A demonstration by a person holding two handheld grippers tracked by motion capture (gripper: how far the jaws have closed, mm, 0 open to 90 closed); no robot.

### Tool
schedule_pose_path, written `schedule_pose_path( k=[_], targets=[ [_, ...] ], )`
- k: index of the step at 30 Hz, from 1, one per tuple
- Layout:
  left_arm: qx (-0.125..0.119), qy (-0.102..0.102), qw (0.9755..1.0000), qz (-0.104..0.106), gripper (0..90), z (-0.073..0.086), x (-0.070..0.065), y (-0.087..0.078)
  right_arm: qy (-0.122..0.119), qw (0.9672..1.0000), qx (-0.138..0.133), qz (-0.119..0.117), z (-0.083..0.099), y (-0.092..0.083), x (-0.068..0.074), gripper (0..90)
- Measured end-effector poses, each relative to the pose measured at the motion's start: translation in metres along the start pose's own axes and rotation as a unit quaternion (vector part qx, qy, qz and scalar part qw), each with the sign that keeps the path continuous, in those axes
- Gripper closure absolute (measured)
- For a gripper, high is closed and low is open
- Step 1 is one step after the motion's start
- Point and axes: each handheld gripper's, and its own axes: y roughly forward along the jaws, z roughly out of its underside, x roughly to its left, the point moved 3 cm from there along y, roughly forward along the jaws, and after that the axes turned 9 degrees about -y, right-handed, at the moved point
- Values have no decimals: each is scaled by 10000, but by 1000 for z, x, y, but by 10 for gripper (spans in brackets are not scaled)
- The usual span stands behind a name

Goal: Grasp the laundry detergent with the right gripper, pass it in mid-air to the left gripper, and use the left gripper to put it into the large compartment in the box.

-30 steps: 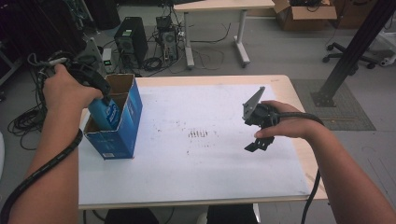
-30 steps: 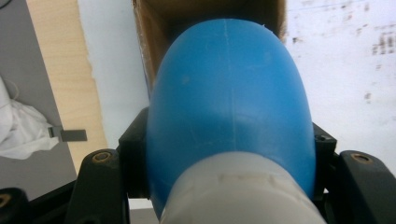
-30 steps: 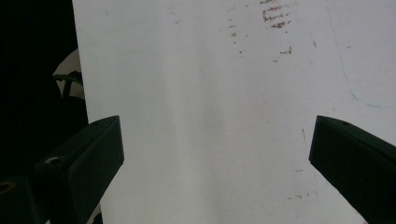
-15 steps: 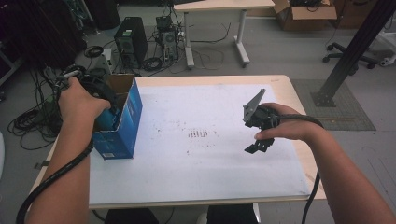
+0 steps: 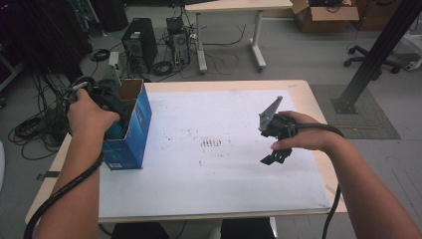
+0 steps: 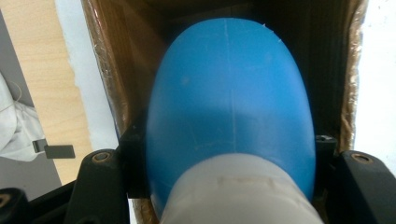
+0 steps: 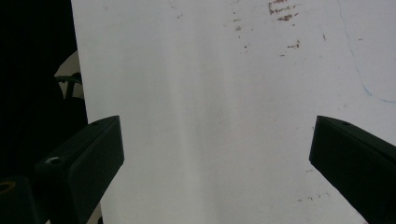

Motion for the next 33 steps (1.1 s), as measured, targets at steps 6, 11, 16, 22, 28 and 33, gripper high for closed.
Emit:
schedule_pose_path(
  k=[6,11,16,22,28,33],
  targets=[
    [-12,24,10000,-68,383,-1,-1,5,-12,10000,-5,-22,-2,3,0,30],
    [31,6,10000,-35,383,-1,-1,11,11,10000,13,-41,-1,3,-1,29],
    [59,13,10000,-21,383,-2,-1,16,15,10000,31,-51,1,3,-1,30],
    [79,12,10000,-55,383,-1,0,19,17,10000,17,-54,1,4,-1,29],
    [81,2,9999,-78,383,-1,-1,20,23,10000,7,-64,2,5,0,29],
    [57,-17,10000,-75,382,-2,-1,21,32,10000,4,-71,3,4,1,30]
  ],
)
